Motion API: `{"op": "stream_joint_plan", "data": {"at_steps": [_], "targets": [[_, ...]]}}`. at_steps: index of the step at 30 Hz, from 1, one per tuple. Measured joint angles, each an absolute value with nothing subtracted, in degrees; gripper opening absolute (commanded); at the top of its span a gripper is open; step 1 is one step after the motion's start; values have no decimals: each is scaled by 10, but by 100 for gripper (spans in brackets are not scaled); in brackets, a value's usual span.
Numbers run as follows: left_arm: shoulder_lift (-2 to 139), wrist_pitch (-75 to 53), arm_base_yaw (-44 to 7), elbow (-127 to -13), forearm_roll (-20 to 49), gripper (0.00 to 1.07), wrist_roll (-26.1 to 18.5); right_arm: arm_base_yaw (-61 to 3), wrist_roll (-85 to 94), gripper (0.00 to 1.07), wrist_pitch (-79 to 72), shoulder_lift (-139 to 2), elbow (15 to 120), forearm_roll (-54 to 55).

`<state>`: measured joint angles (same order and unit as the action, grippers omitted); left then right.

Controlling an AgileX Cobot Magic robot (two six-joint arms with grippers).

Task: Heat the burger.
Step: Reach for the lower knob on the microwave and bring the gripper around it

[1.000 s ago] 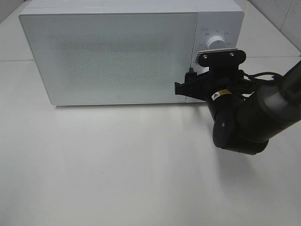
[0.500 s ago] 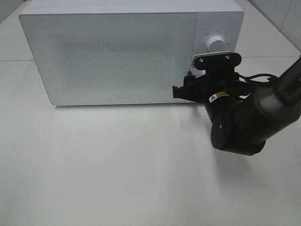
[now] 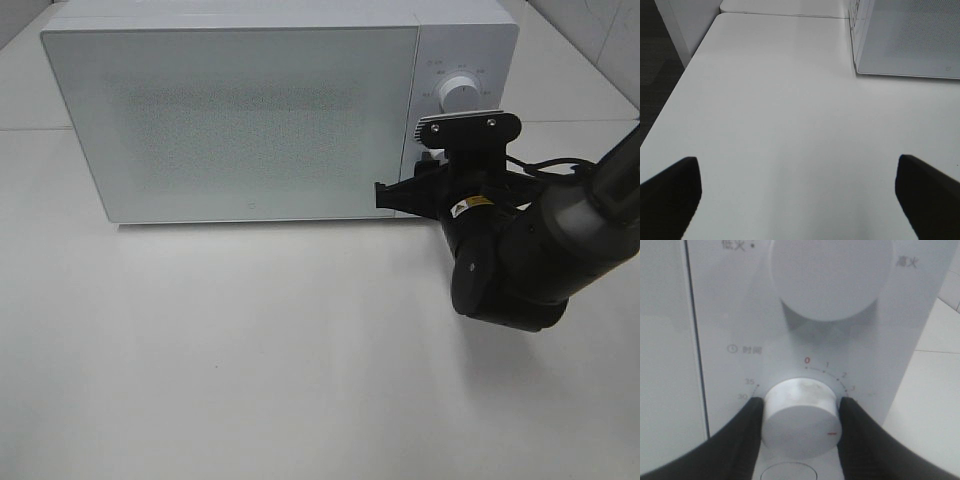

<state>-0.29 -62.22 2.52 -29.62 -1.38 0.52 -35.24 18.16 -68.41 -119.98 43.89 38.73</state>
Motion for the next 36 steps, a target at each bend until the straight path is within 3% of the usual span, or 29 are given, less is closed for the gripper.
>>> {"op": "stream_joint_plan", "data": {"at_steps": [9,27,36], "targets": [[-3,-622,25,-296,-14,98,5,-352,114,1,-685,-1200,438,381],[-3,-622,25,-296,-14,98,5,-349,-693,1,-694,-1200,429,343],[-3,-622,25,-296,-14,98,5,-350,-861,1,-698,-1200,429,353]]}}
